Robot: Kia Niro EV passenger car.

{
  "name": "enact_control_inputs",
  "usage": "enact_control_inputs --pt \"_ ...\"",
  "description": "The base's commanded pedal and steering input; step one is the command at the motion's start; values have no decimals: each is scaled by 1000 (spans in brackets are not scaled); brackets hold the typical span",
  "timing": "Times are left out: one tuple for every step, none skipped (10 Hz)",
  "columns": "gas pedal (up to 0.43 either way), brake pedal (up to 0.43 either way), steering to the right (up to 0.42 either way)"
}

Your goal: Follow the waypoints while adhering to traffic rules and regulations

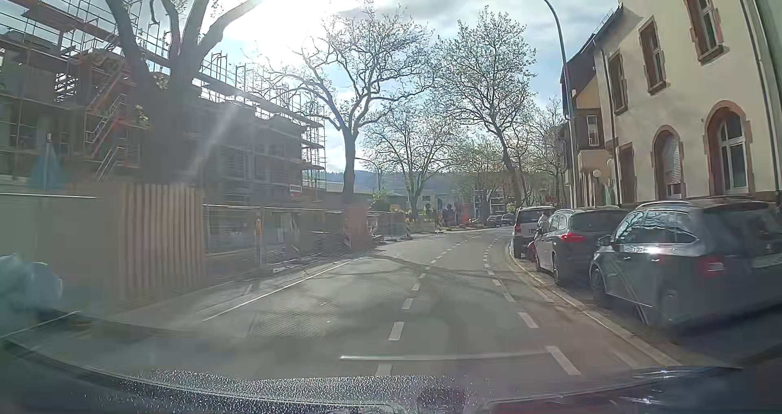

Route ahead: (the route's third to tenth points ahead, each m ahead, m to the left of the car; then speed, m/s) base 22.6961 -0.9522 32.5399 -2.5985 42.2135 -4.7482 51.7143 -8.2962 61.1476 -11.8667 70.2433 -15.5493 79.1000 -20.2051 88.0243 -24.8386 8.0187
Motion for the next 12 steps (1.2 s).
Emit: enact_control_inputs --pt "87 0 33" --pt "87 0 33" --pt "87 0 33" --pt "87 0 33" --pt "87 0 33" --pt "87 0 33" --pt "87 0 33" --pt "87 0 33" --pt "87 0 33" --pt "87 0 33" --pt "87 0 33" --pt "87 0 33"
